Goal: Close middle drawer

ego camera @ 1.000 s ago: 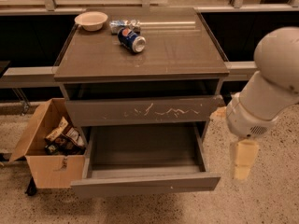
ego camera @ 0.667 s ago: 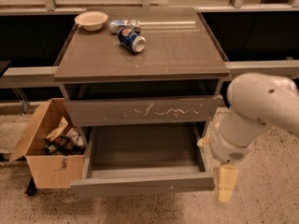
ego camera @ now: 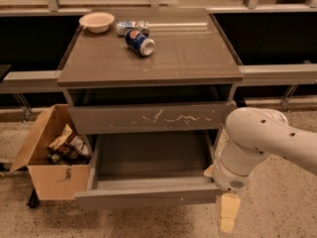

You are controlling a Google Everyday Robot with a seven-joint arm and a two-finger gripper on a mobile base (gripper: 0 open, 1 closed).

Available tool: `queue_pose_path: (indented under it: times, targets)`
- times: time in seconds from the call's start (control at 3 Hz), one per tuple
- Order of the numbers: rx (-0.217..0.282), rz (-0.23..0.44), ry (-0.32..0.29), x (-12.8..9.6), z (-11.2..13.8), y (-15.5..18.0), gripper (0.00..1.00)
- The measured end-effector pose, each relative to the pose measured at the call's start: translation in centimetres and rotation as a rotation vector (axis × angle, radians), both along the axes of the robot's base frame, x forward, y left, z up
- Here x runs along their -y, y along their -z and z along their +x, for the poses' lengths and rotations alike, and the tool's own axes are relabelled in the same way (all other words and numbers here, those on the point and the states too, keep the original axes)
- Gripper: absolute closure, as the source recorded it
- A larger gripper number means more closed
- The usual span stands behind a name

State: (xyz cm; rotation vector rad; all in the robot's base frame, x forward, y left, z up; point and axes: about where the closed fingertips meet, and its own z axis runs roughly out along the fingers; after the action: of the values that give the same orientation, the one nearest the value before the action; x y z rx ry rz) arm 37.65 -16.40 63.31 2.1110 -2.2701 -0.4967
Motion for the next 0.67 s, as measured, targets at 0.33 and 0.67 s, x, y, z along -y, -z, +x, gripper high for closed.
queue_pose_path:
  times: [0.33, 0.67]
  targets:
    - [0.011, 0.058, -0.058, -1.1, 0.6, 2.9, 0.00]
    - [0.015, 0.118, -0.142, -2.6, 0.8, 7.1, 0.00]
